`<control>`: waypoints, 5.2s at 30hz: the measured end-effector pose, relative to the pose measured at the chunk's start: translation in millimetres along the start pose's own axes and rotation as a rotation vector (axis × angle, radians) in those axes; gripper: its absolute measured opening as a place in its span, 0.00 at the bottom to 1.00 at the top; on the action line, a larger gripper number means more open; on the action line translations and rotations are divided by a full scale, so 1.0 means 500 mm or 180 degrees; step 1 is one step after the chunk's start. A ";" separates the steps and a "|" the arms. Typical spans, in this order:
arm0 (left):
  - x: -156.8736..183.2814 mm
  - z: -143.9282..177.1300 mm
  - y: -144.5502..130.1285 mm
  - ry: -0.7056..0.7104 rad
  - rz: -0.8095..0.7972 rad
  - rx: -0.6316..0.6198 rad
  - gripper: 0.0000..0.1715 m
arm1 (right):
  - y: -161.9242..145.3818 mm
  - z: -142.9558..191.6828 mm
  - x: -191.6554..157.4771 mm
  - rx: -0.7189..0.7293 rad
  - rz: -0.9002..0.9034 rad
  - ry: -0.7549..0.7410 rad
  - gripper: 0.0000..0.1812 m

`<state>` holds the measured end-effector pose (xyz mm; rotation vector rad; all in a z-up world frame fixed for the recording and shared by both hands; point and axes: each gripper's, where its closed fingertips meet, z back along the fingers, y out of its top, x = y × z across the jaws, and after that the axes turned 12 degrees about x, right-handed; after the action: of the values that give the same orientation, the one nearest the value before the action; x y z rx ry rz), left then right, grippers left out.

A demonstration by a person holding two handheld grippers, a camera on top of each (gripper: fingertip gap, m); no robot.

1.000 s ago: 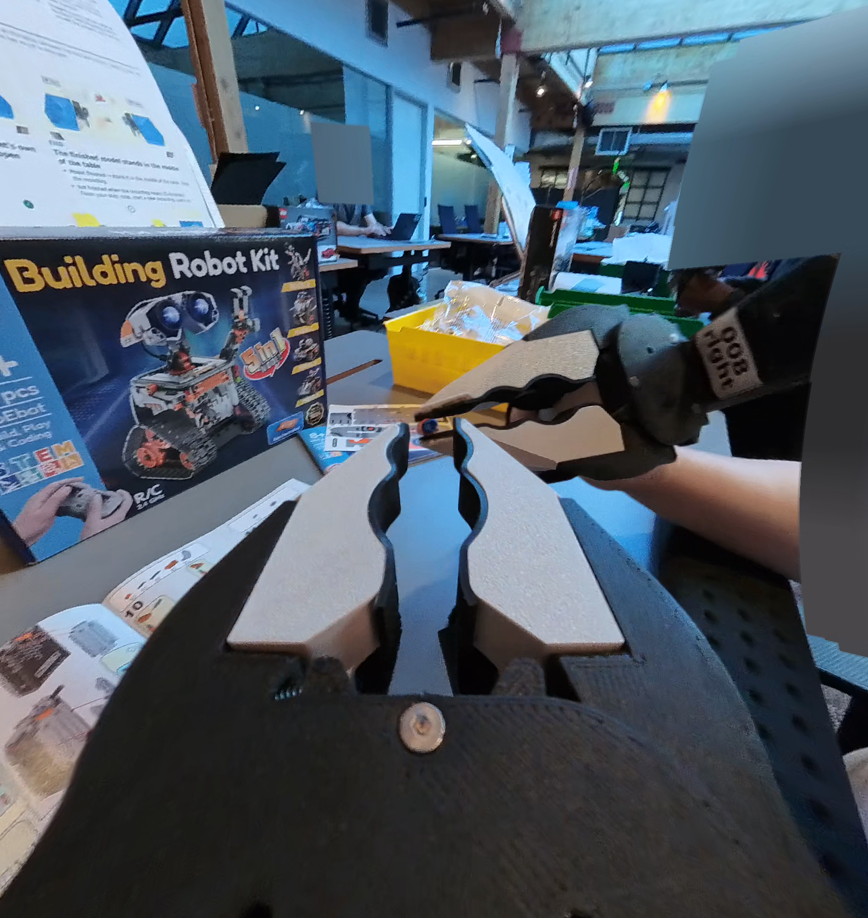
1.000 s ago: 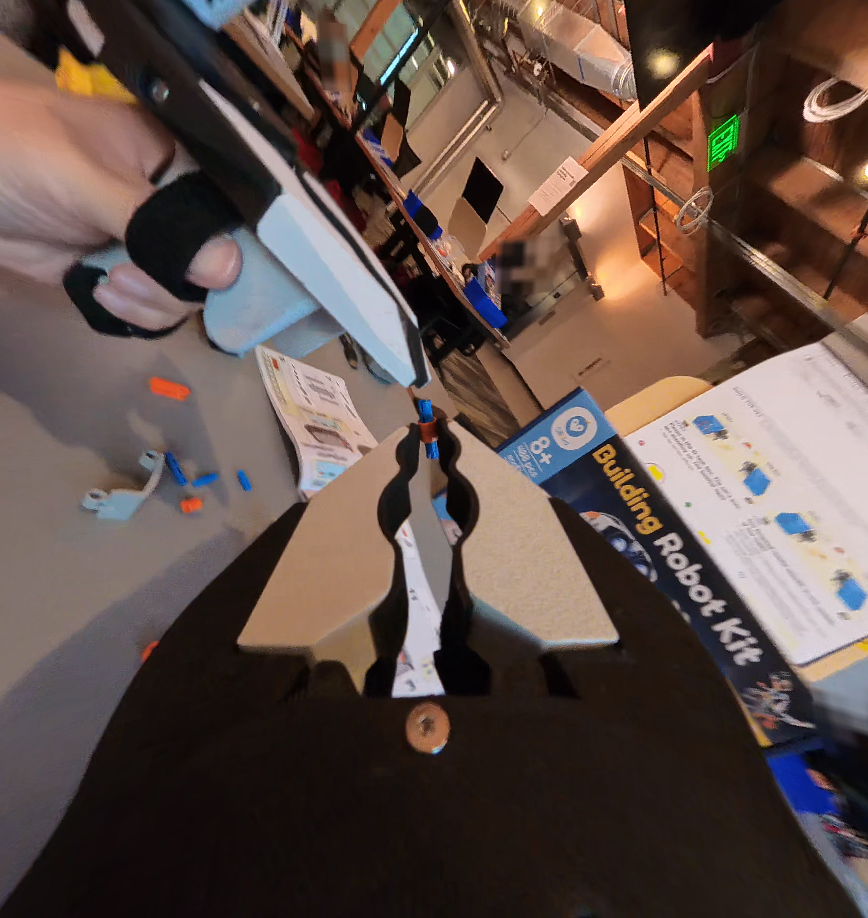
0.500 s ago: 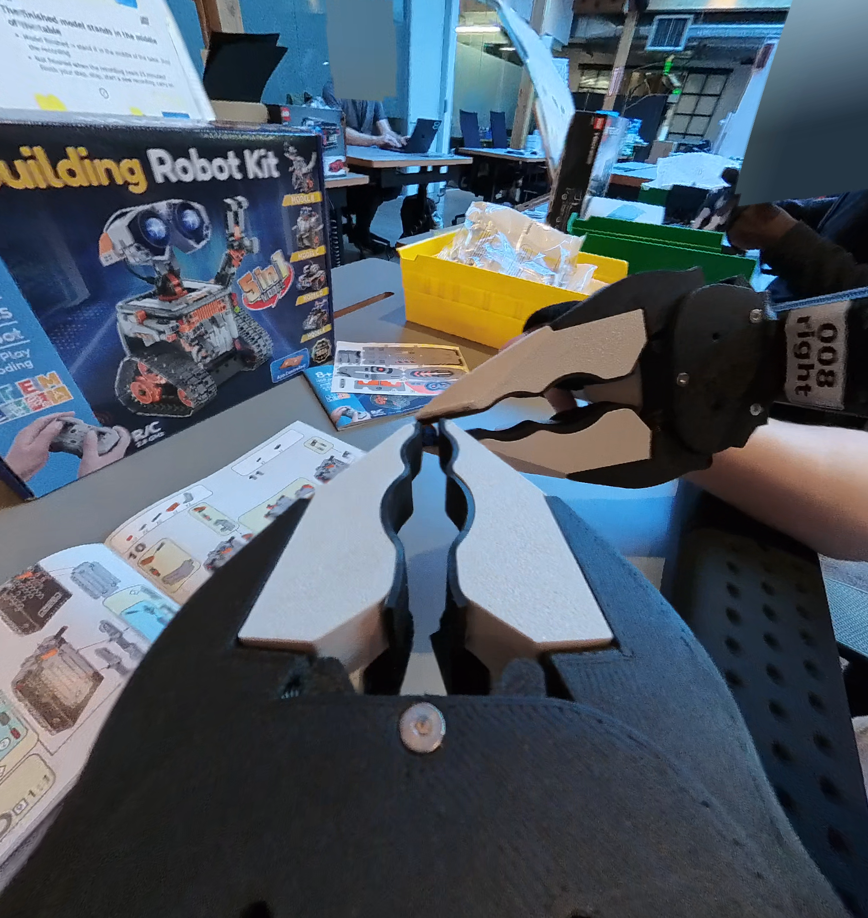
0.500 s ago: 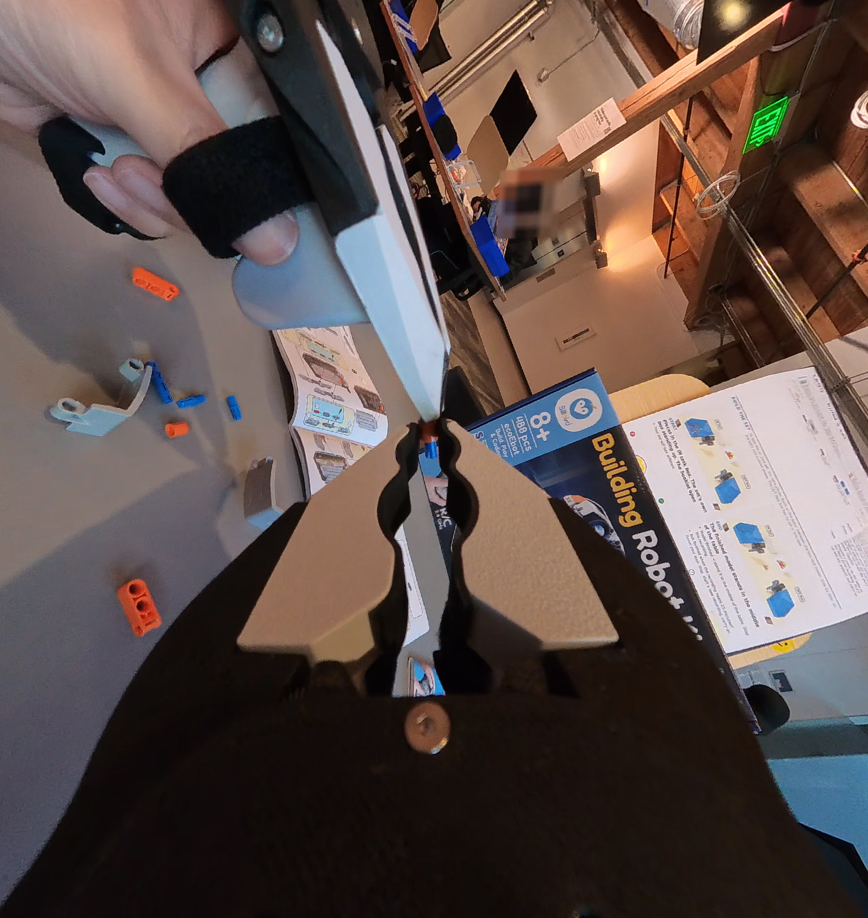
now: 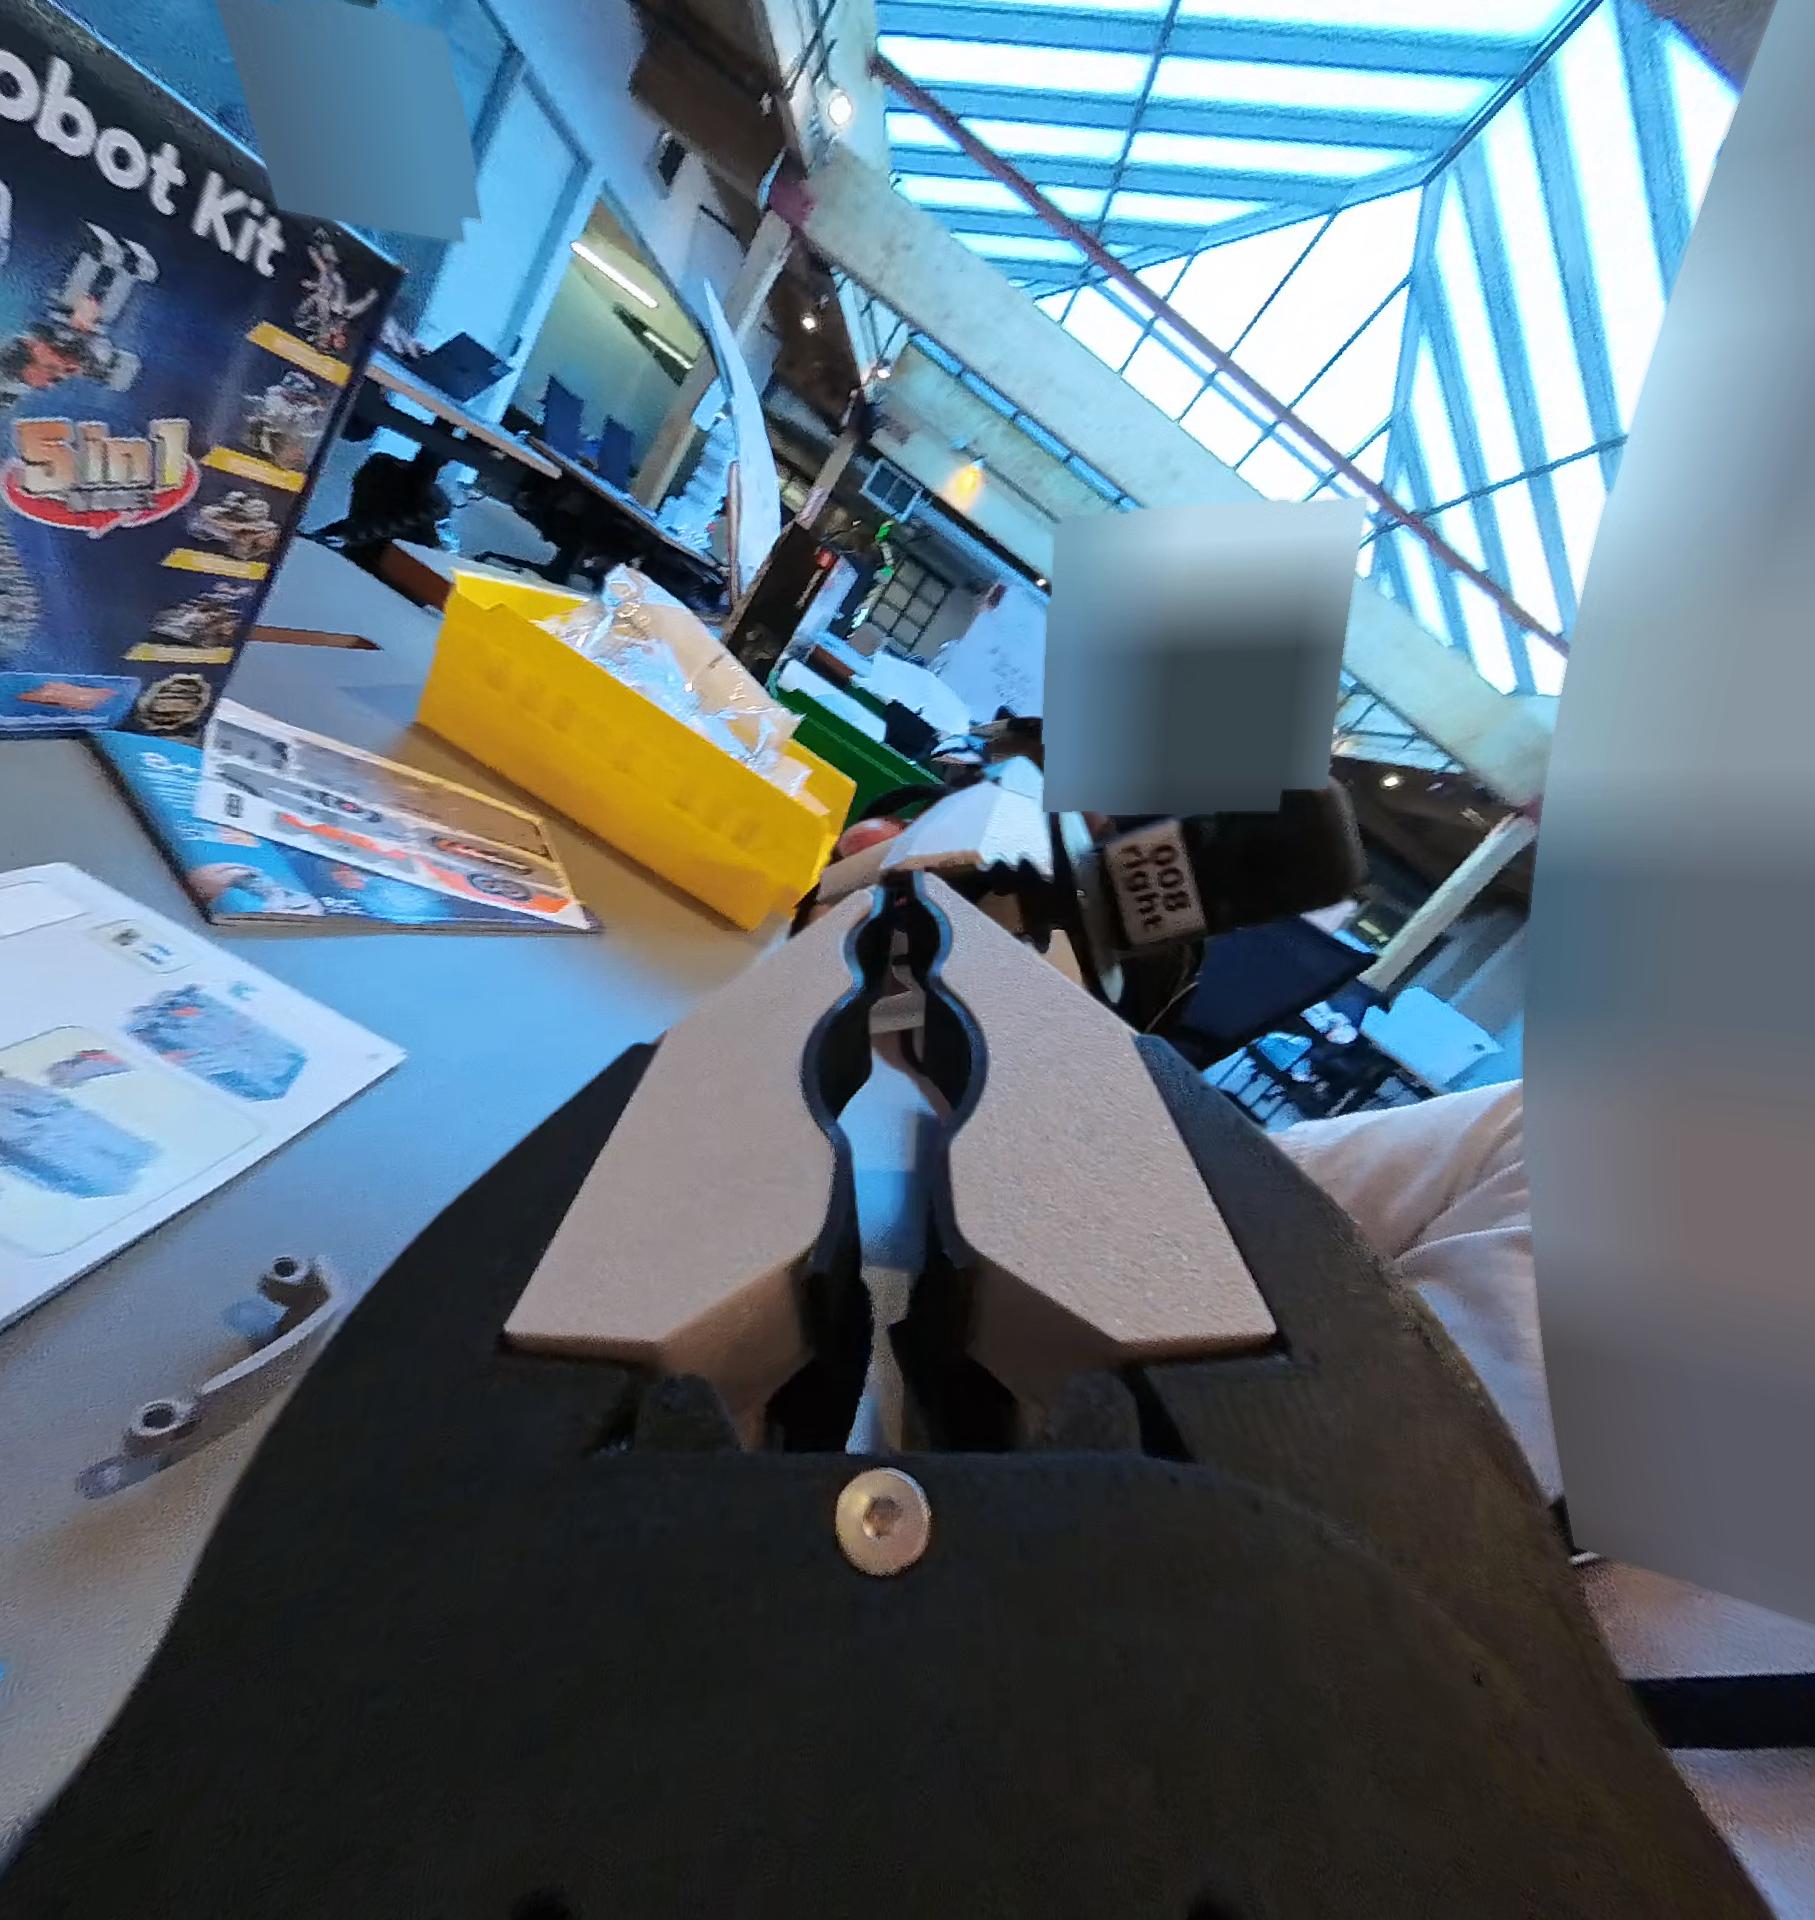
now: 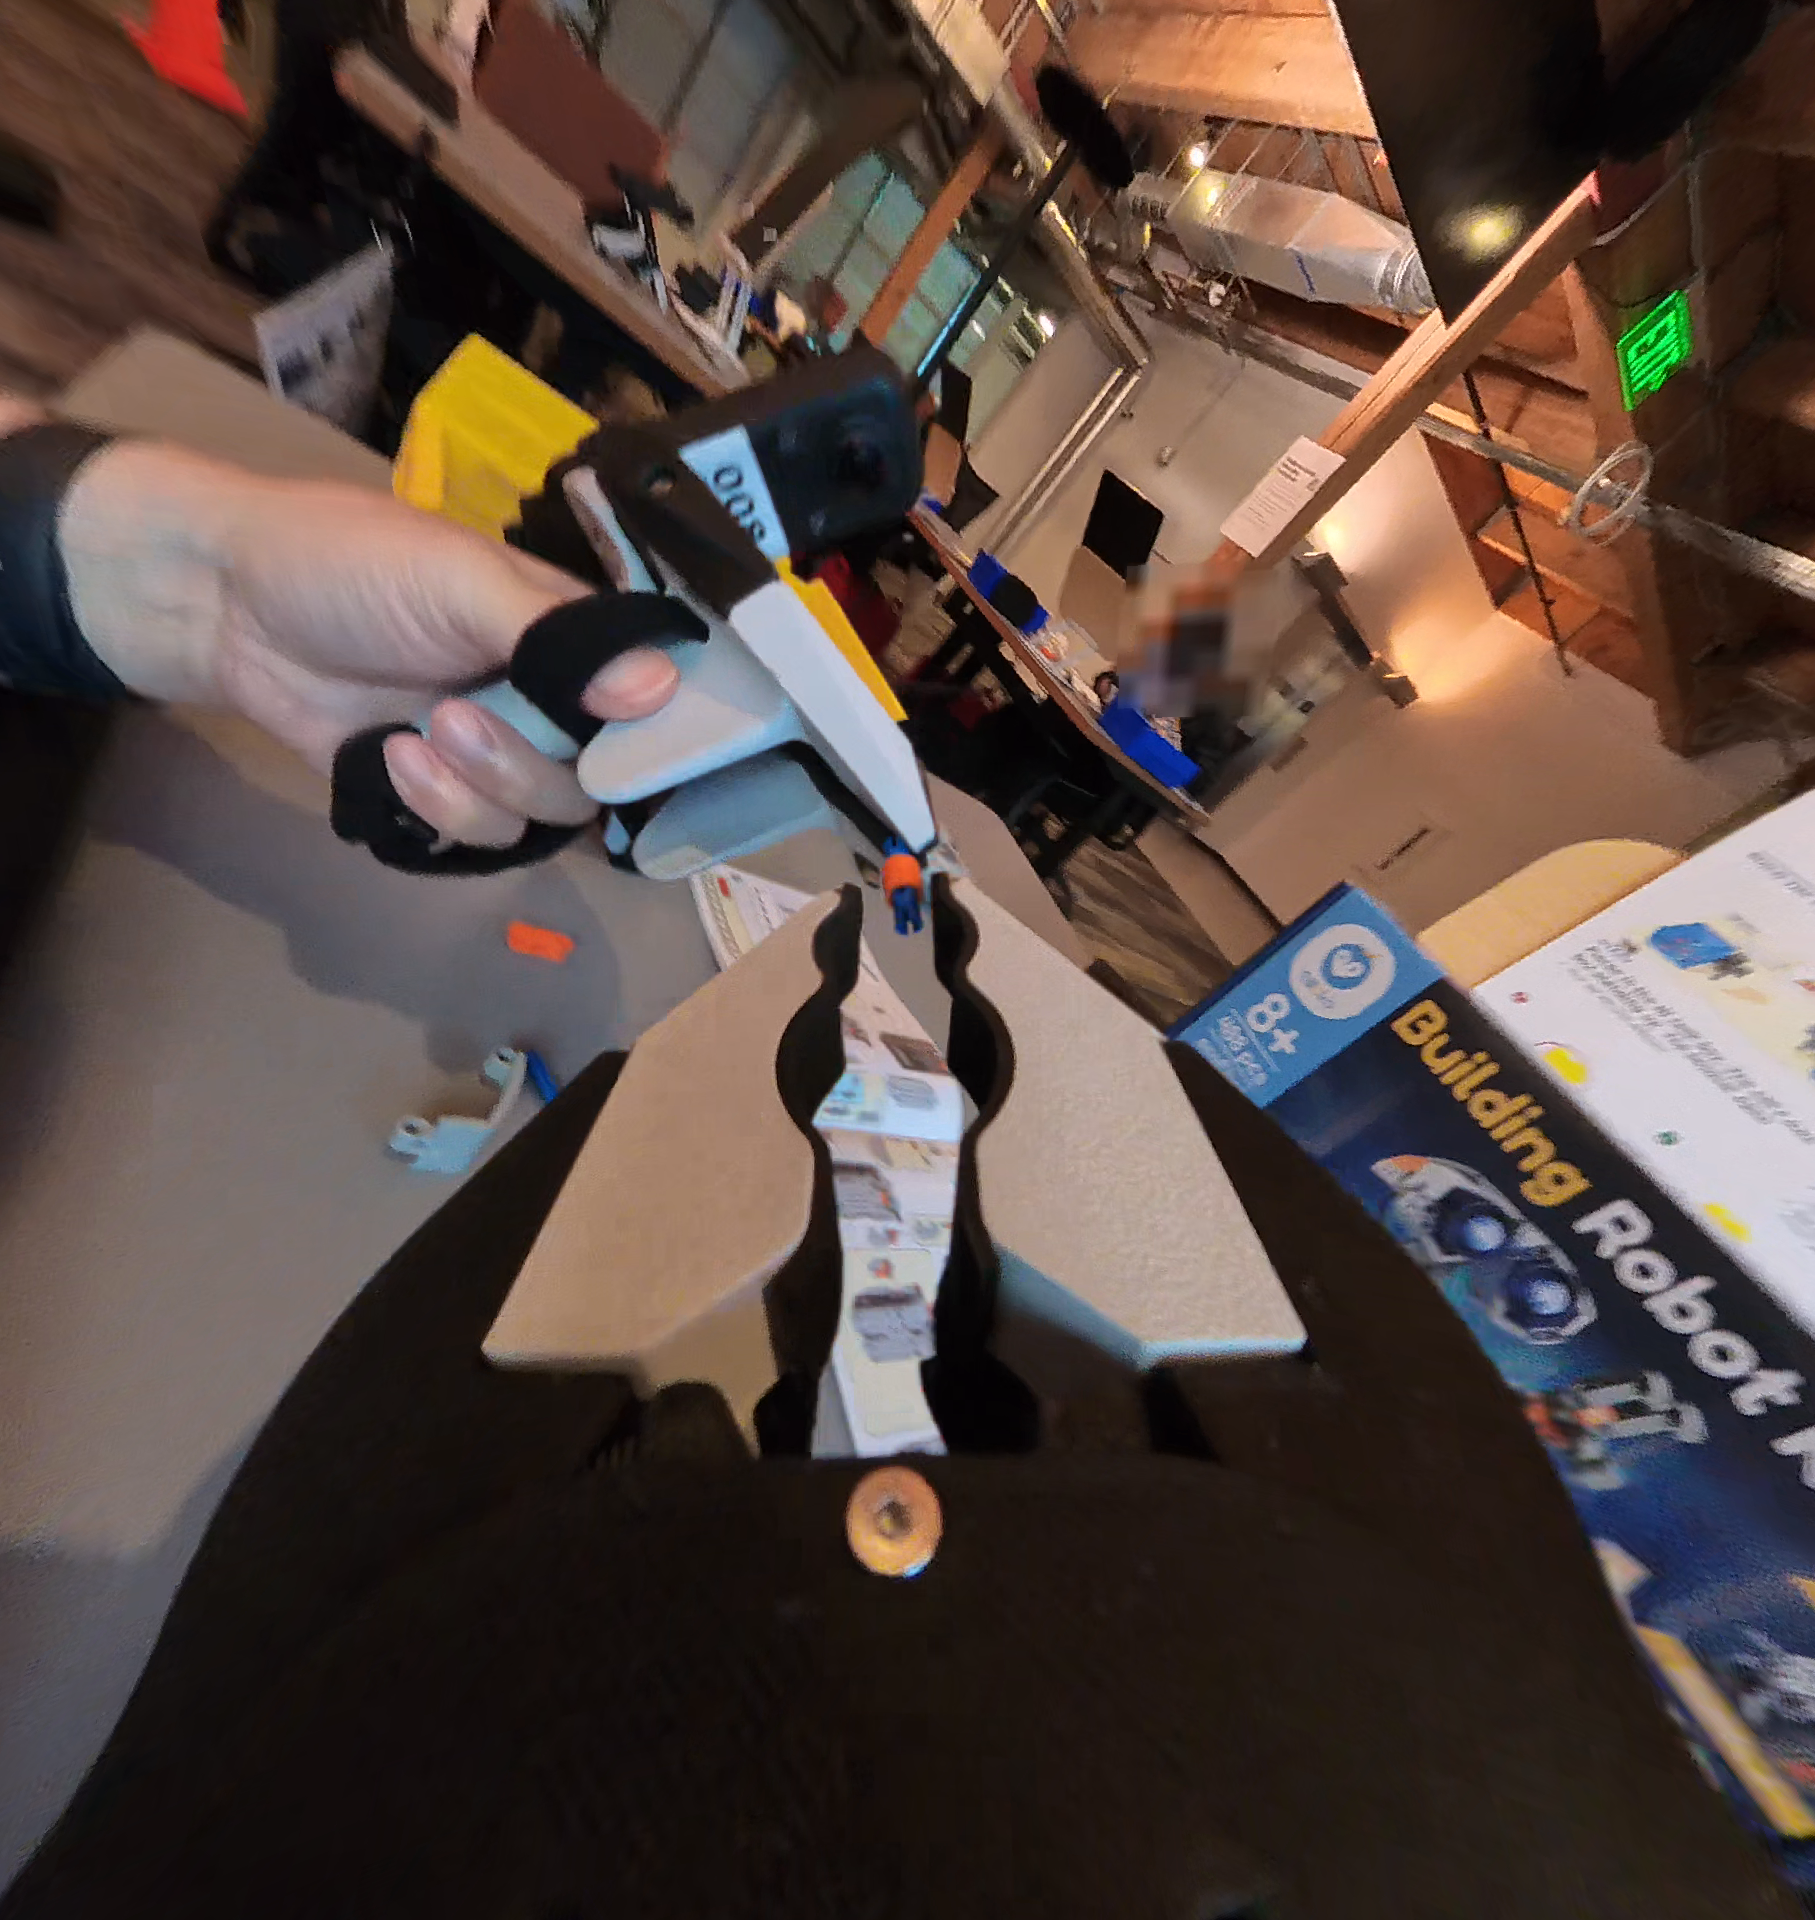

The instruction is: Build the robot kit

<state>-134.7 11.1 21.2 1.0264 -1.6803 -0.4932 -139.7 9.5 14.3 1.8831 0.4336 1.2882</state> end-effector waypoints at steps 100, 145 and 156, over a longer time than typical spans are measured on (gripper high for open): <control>-0.128 0.063 -0.170 0.1186 -0.1049 -0.2212 0.13 | -0.023 0.137 0.149 0.0111 -0.0254 -0.0595 0.02; -0.059 0.109 0.083 0.0751 -0.1016 -0.0173 0.03 | -0.083 0.114 0.111 0.0157 -0.1248 -0.0263 0.02; -0.015 0.115 0.112 0.0121 -0.0256 0.0198 0.02 | -0.144 0.081 0.067 0.0071 -0.2058 -0.0026 0.01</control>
<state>-208.9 38.6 38.1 1.1455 -1.6344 -0.4734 -78.7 59.6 -27.0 1.5679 0.9605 0.8372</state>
